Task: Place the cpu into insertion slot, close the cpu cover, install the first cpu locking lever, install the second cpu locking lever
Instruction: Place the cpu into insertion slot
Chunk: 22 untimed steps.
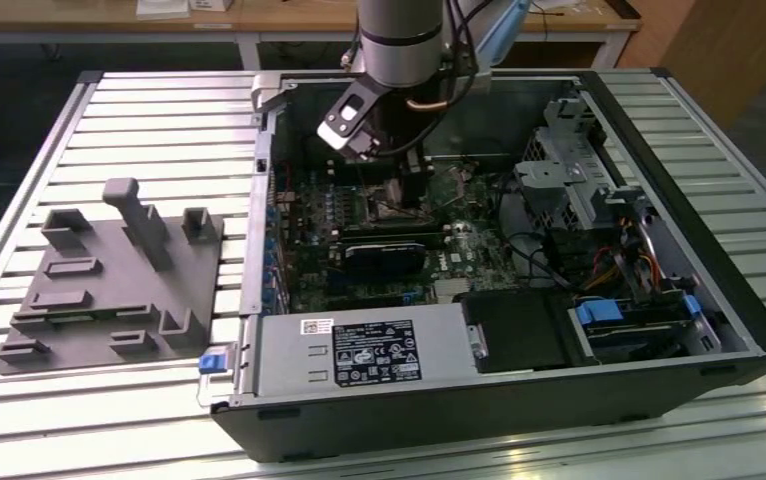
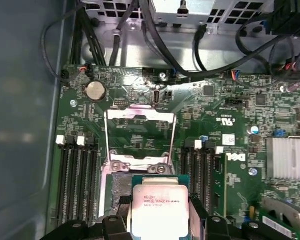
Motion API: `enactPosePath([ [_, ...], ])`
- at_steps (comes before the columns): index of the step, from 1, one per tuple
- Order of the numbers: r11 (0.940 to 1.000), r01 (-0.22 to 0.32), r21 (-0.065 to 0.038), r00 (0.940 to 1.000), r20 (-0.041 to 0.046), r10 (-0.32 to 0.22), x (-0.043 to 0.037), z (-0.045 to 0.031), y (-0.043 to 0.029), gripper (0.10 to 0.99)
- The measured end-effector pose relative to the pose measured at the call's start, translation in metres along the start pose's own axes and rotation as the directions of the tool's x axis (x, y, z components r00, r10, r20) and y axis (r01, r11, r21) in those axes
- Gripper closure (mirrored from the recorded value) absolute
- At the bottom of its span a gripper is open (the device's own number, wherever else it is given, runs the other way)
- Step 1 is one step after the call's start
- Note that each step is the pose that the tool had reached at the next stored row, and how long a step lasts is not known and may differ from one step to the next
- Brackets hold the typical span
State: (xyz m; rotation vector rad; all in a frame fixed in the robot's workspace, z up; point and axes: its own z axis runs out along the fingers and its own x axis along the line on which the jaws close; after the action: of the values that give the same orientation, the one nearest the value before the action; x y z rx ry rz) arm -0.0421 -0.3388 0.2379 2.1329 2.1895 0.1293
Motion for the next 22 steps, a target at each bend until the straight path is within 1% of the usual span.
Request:
enactPosePath([
  [2, 1.0000, -0.005, 0.000, 1.0000, -0.0061, 0.005, 0.0005, 0.0013, -0.0001, 0.549],
  [4, 0.9999, -0.012, 0.000, 0.9999, -0.0079, 0.011, 0.0011, 0.0026, -0.0004, 0.549],
  [7, 0.9998, -0.020, 0.000, 0.9998, -0.0073, 0.020, 0.0030, 0.0049, -0.0012, 0.549],
  [14, 0.9996, -0.028, 0.000, 0.9996, -0.0065, 0.028, 0.0111, 0.0086, -0.0045, 0.549],
  [22, 0.9994, -0.034, 0.000, 0.9994, -0.0057, 0.034, 0.0153, 0.0152, -0.0080, 0.549],
])
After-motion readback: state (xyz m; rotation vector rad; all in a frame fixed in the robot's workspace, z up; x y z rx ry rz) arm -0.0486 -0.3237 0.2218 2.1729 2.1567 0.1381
